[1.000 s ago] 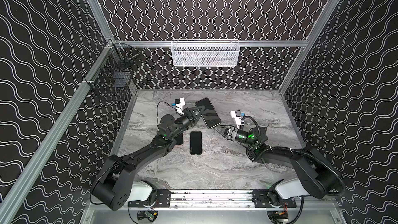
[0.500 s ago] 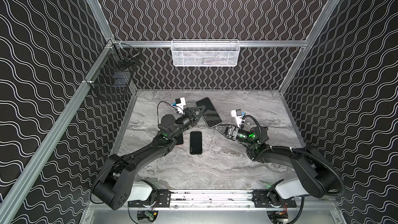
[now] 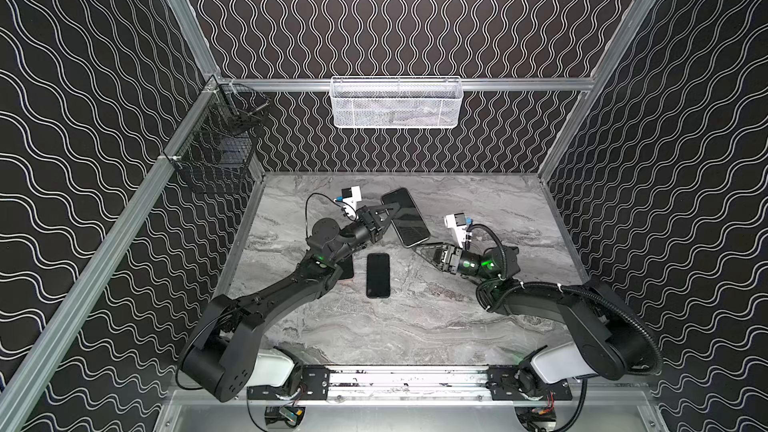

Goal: Take the phone out of the phone case

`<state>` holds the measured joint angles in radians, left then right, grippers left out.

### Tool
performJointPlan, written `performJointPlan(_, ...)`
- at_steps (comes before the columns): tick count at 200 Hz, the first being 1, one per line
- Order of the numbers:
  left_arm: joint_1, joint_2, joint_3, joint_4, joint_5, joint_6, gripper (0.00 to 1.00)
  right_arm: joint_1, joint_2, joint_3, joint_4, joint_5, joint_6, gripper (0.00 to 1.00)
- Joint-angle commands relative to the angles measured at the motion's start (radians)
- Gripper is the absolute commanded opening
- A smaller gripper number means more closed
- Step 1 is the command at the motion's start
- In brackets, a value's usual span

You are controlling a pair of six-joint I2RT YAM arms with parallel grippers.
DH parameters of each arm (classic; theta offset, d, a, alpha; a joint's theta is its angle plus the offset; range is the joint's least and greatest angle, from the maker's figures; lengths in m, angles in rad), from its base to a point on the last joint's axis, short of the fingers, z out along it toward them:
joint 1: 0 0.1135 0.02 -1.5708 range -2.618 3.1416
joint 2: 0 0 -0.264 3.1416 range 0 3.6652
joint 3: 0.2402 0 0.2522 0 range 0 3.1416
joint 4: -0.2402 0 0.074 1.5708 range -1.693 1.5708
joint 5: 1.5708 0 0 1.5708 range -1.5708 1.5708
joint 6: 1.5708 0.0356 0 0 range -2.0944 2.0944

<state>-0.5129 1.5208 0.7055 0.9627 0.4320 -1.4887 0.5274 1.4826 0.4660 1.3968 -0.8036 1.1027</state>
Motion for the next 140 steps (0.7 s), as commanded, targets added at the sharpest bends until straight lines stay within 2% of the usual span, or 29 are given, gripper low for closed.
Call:
performJointPlan(1, -0.001, 0.004, 0.012, 0.028, 0.007, 0.001, 0.0, 0.0, -0.014, 0.004, 0.052, -0.022, -0.012, 0.58)
performJointPlan(69, -0.002, -0.004, 0.022, 0.015, 0.004, 0.009, 0.0, -0.004, -0.064, -0.006, 0.009, -0.022, -0.04, 0.58)
performJointPlan(140, -0.003, -0.026, 0.013, 0.006, 0.007, 0.009, 0.0, -0.012, -0.026, 0.005, 0.028, 0.004, -0.016, 0.57)
